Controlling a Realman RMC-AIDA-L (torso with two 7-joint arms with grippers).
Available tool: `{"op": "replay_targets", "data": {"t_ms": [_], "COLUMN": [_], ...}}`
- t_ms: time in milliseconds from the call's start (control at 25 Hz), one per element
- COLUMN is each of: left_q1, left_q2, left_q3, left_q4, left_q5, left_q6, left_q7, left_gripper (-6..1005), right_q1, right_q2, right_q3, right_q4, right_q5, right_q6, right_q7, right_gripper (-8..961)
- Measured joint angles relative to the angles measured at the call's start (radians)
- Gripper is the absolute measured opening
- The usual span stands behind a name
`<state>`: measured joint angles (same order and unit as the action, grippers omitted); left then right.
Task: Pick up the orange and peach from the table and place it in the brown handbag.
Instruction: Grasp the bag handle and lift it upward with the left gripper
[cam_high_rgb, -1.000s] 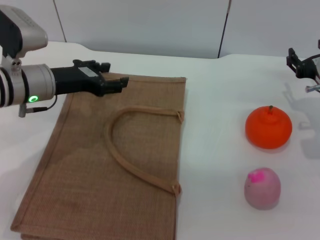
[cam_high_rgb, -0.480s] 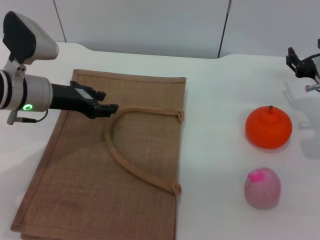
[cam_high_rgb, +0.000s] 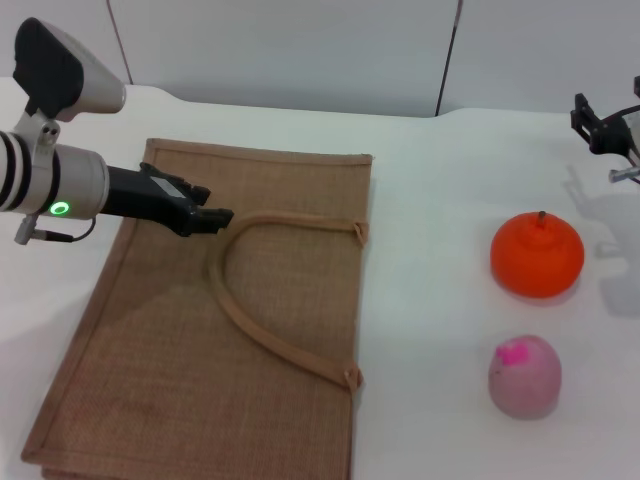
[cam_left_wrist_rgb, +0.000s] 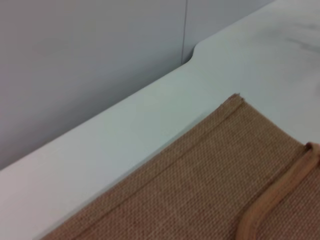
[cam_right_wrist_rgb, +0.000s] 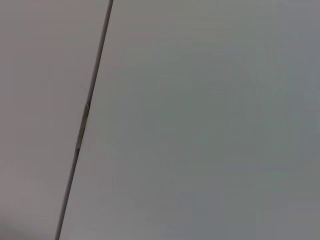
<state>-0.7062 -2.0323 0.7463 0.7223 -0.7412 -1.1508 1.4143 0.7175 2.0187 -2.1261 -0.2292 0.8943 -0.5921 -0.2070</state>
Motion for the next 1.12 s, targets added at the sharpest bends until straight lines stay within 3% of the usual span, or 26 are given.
{"op": "replay_targets", "data": {"t_ms": [1120], "left_q1": [-0.053], "left_q2": [-0.004], "left_q3": [0.001], "left_q4": [-0.026], "left_q5": [0.036], "left_q6": [0.016], "left_q7": [-0.027], "left_gripper": [485], "right_q1": [0.007], "right_q2": [0.000], "right_q3": [0.002], "right_q4": [0.001], "right_q5": [0.000], "right_q6": [0.002], "right_q7": [0.013], "right_gripper": [756]}}
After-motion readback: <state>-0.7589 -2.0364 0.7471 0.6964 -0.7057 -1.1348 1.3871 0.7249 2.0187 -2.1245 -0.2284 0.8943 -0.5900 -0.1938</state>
